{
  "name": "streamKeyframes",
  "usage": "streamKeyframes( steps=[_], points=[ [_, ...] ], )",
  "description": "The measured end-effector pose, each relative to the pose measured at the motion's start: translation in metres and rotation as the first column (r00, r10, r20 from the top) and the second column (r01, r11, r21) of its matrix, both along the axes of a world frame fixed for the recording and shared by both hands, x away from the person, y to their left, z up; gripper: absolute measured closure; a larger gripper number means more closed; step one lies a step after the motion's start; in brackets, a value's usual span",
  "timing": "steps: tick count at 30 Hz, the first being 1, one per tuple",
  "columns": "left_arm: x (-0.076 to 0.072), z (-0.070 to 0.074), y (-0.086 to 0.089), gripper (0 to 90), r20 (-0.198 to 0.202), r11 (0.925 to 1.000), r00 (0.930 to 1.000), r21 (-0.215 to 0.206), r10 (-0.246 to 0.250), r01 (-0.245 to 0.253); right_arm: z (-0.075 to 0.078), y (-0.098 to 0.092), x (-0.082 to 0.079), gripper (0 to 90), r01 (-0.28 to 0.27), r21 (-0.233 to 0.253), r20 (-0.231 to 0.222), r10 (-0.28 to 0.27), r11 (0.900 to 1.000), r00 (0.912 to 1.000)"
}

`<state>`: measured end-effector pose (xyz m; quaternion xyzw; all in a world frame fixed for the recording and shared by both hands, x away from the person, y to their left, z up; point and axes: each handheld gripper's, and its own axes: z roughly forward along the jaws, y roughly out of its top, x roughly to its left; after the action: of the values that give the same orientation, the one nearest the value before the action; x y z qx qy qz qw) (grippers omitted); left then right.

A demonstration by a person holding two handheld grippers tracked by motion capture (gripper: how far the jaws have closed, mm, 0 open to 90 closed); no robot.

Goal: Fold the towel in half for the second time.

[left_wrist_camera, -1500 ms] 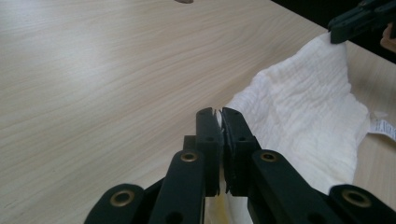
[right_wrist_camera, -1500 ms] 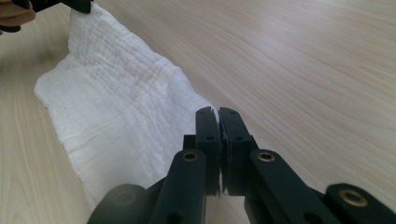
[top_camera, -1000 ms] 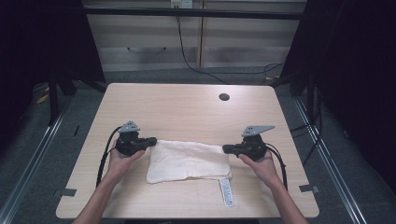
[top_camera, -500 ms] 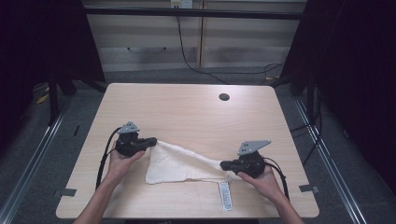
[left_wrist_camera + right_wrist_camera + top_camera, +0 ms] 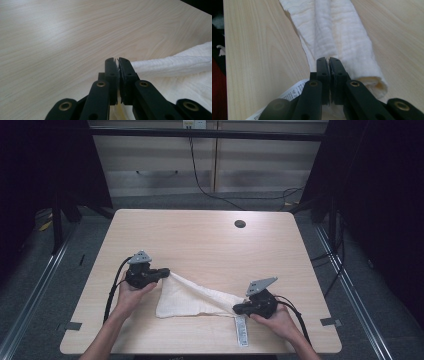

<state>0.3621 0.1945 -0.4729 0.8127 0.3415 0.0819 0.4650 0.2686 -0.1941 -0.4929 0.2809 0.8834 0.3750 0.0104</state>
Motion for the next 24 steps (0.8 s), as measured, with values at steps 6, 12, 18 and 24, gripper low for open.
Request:
streamKeyframes(
  steps=[6, 12, 18, 24],
  points=[
    [0.002, 0.005, -0.003, 86.3, 0.019, 0.9994, 0.9998, -0.033, 0.006, -0.005, 0.001, -0.002, 0.012, 88.2, 0.064, -0.037, 0.004, -0.064, 0.997, 0.998],
    [0.003, 0.008, -0.011, 86.0, 0.041, 0.9992, 0.9991, -0.041, -0.002, 0.004, 0.002, -0.014, 0.034, 88.2, 0.125, -0.06, 0.004, -0.125, 0.99, 0.9921],
    [-0.004, 0.018, -0.017, 86.0, 0.071, 0.9973, 0.9967, -0.058, -0.04, 0.044, -0.001, -0.02, 0.045, 88.3, 0.161, -0.038, -0.003, -0.161, 0.986, 0.9869],
    [-0.018, 0.024, -0.017, 86.0, 0.091, 0.9946, 0.9918, -0.044, -0.09, 0.094, -0.001, -0.021, 0.046, 88.3, 0.165, -0.027, -0.015, -0.166, 0.986, 0.9861]
  ],
)
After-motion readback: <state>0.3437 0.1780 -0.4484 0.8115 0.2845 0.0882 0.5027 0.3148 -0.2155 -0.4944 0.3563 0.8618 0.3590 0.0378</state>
